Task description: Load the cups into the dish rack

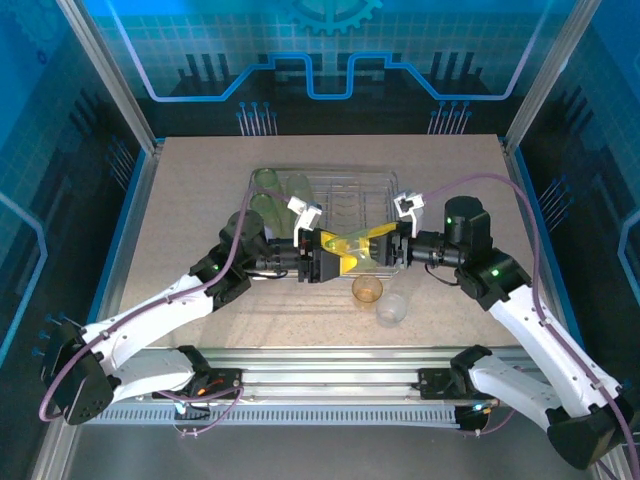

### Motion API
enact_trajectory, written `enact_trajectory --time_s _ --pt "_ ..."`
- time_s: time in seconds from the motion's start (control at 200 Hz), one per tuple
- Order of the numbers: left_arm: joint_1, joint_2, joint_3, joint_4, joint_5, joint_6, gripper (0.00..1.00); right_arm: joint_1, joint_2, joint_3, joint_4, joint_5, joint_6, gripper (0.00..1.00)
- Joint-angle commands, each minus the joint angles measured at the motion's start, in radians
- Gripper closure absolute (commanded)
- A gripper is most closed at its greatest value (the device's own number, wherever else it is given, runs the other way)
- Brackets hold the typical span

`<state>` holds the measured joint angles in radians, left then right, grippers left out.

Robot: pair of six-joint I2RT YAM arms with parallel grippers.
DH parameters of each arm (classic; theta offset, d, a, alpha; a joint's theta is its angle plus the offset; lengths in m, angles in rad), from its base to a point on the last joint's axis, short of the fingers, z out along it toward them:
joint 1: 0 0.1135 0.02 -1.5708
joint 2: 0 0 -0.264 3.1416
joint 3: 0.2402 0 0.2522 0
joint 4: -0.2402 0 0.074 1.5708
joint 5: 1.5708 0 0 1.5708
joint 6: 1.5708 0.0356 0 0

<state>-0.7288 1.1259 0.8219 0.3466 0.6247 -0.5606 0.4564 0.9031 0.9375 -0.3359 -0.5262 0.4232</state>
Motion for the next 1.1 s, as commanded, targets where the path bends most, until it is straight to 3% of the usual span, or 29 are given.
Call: enact_trajectory --time_s 0.0,0.18,0.285,0.6,1.096 --pt "-0.006 0.001 0.037 -0.097 -0.051 0.058 0.52 -0.012 -0.01 0.041 -0.139 0.259 -0.047 0.56" --pt "-0.005 0.015 0.049 -0.181 -0.115 0.077 0.53 -0.026 0.03 0.07 -0.344 0.598 -0.007 0.55" --pt "-0.006 0.034 0.068 -0.236 -0.13 0.091 0.54 -0.062 0.077 0.084 -0.448 0.702 0.013 0.55" --pt "-0.005 0.081 0.118 -0.36 -0.209 0.107 0.54 -0.161 0.26 0.06 -0.41 0.638 -0.044 0.59" --pt "-0.005 0.167 0.228 -0.616 -0.428 0.143 0.5 -0.157 0.463 0.097 -0.34 0.546 -0.082 0.62"
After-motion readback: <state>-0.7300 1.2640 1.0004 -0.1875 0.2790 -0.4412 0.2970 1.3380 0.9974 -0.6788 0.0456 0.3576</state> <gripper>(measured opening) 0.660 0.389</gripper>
